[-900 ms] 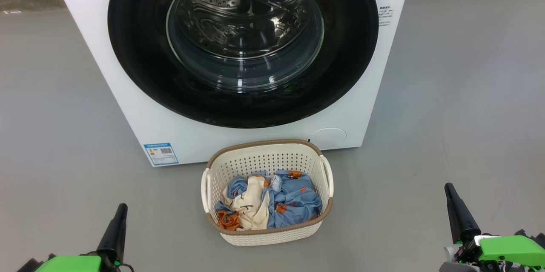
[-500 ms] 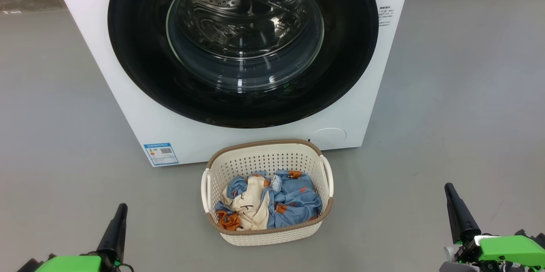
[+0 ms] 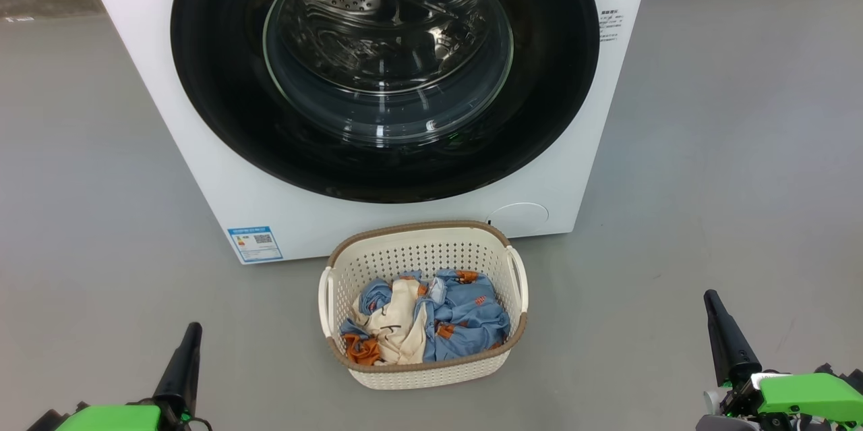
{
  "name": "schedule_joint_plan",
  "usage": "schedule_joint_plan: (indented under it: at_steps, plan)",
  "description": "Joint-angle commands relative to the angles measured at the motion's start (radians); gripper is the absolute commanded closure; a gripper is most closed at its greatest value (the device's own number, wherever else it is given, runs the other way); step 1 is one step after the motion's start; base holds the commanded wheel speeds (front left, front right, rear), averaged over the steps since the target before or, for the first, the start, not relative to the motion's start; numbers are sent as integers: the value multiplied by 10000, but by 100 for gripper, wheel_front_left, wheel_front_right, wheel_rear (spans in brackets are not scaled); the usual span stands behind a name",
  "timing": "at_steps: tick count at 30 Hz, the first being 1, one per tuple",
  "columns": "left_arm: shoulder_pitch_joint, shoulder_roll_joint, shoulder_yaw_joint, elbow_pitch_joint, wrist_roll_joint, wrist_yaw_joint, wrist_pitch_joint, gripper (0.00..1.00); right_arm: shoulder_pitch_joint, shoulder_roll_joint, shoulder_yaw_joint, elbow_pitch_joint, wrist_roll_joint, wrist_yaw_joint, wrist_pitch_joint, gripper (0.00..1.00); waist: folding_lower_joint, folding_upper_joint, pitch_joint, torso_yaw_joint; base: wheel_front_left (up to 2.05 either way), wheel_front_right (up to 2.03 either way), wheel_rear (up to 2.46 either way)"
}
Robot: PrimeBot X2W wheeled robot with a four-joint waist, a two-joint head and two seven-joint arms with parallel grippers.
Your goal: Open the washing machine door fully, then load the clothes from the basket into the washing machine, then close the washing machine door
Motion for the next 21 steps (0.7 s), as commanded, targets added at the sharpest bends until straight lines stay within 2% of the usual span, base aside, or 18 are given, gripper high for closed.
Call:
schedule_joint_plan:
  at_steps: [1,2,3,8,12,16,21]
  plan:
    - [-411,121,333,-181,83,-29,61,100,-405,-116,271,-242,39,-9,73,100,1,0,0,0,0,0,0]
    - [-411,121,333,-181,83,-29,61,0,-405,-116,271,-242,39,-9,73,0,1,0,0,0,0,0,0]
    - [10,-2,-9,23,-3,2,-2,0,7,5,-3,24,-3,2,-7,0,1,0,0,0,0,0,0]
    - [176,-57,-11,241,-8,5,-10,0,130,67,50,280,-73,2,-84,0,2,0,6,0,0,0,0]
    - [155,19,31,111,69,4,-44,0,53,61,154,238,-265,1,-205,0,22,0,-9,-8,0,0,0]
    - [163,154,-34,-54,274,3,-195,0,-23,53,215,186,-630,1,-324,0,3,0,18,-19,0,0,0]
    - [160,446,-247,-179,645,1,-460,0,-100,47,261,70,-1194,1,-471,0,1,0,53,-32,0,0,0]
